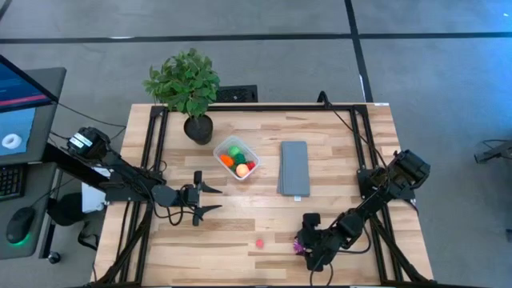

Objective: Pick and placing Produce into tupperware
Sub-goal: Put the purple onion into the transparent bin

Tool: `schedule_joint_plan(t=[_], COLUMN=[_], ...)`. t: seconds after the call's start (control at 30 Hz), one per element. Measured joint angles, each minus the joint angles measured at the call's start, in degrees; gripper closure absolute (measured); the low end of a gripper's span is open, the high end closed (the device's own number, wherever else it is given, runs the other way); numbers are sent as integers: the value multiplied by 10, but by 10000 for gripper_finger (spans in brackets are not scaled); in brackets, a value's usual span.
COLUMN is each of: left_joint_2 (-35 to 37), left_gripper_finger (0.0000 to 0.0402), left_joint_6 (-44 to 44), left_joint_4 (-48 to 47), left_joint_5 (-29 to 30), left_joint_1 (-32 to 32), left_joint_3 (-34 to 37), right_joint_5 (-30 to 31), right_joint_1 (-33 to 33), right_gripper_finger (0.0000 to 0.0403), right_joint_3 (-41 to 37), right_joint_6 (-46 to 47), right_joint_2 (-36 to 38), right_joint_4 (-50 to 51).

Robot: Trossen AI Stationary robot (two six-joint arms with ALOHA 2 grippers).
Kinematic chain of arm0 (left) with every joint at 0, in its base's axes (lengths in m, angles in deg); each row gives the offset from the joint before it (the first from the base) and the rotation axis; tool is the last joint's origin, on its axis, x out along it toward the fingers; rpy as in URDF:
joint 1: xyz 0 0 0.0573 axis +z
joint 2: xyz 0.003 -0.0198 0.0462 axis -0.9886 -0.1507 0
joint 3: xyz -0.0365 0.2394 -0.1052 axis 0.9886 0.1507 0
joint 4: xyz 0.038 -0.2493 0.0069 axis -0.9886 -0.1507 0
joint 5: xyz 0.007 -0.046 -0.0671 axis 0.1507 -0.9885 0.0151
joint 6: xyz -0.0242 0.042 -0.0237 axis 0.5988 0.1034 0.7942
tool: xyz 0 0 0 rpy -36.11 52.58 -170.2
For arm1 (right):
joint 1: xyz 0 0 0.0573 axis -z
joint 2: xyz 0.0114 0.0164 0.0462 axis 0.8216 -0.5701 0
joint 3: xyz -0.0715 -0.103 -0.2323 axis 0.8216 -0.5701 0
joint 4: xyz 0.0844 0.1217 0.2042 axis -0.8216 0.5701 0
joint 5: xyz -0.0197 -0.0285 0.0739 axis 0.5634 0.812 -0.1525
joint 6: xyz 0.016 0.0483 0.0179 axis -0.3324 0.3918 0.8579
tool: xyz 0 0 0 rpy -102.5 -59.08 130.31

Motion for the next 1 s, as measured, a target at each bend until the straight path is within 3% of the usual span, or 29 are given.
schedule_joint_plan(t=[0.57, 1.0], left_joint_2=[0, 0], left_gripper_finger=[188, 188], left_joint_6=[1, 0], left_joint_4=[0, 0], left_joint_5=[0, 0], left_joint_1=[0, 0], left_joint_3=[0, 0], right_joint_5=[-7, 7], right_joint_1=[12, 50], right_gripper_finger=[117, 117], right_joint_3=[-3, -2], right_joint_6=[-33, -125], right_joint_2=[28, 86], right_joint_4=[17, 14])
